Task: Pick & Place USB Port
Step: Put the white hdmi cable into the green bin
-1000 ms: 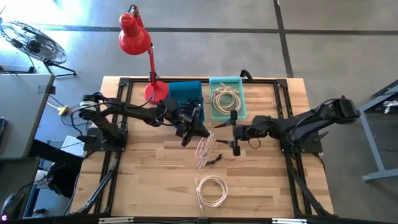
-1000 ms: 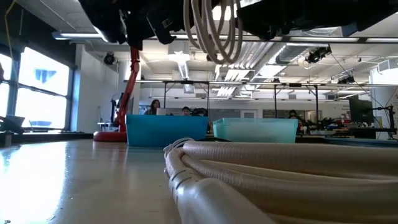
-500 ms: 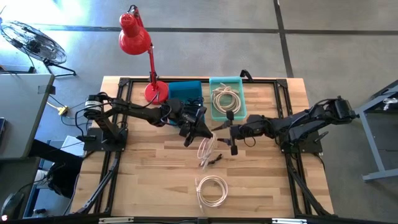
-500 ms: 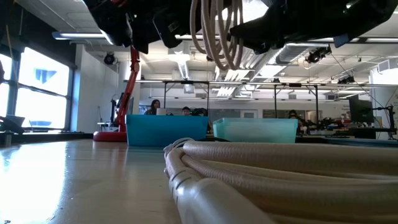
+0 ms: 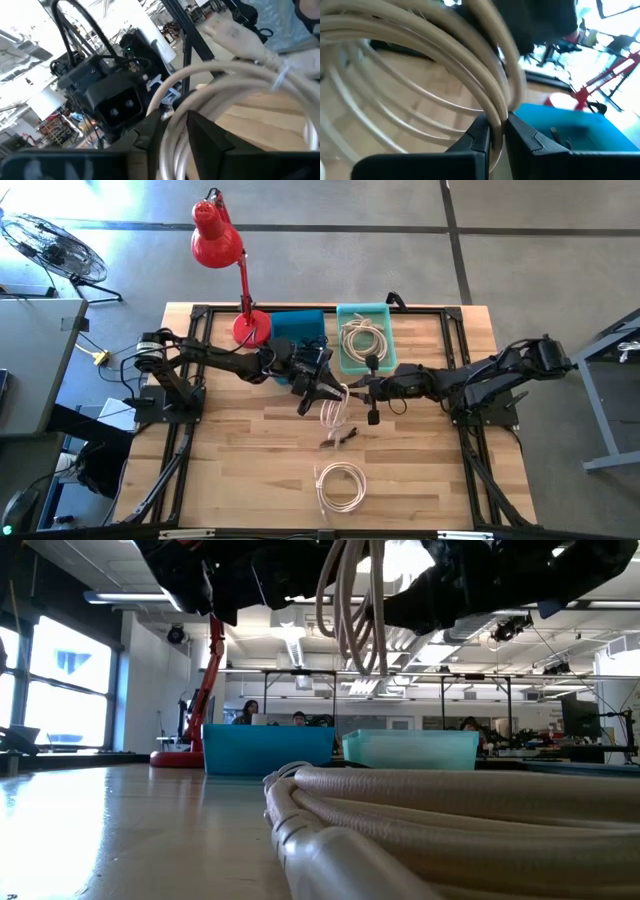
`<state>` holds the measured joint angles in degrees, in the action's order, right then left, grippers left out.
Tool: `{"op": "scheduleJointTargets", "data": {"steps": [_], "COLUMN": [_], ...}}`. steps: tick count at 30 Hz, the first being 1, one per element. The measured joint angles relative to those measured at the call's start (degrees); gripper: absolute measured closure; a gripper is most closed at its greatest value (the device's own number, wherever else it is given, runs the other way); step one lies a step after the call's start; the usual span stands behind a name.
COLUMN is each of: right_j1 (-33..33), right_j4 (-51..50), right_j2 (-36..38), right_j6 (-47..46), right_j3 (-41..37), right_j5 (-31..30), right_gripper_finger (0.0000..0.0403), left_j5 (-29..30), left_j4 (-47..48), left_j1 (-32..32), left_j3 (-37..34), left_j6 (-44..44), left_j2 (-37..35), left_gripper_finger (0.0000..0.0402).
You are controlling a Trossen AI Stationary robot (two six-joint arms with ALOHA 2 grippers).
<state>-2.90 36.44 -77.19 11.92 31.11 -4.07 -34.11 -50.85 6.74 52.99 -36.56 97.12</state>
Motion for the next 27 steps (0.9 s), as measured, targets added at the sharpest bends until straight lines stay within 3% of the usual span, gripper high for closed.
{"op": "scheduleJointTargets", "data": {"steps": [6, 12, 23, 27], "right_j1": [-0.2, -1.7, -8.4, -11.3], "right_j4": [-2.4, -7.4, -18.6, -23.5], "right_j2": [0.1, 3.1, 13.4, 16.5], "right_j6": [-0.8, -0.3, 1.2, 1.2], "right_j3": [0.0, 0.0, 0.0, 0.0], "right_j5": [-3.0, -6.7, -20.6, -28.4], "right_gripper_finger": [0.0375, 0.0375, 0.0375, 0.0375], "left_j5": [-0.1, 2.3, 4.7, 6.9], "left_j4": [0.6, 2.4, 5.5, 11.8], "left_j1": [0.0, 0.0, 0.5, 1.7], "left_j3": [0.0, 0.0, 0.0, 0.0], "left_j6": [0.0, -0.5, -0.7, -0.7], "left_j2": [-0.2, -0.3, -0.3, -1.6], "left_gripper_finger": [0.0271, 0.0264, 0.0263, 0.0263]}}
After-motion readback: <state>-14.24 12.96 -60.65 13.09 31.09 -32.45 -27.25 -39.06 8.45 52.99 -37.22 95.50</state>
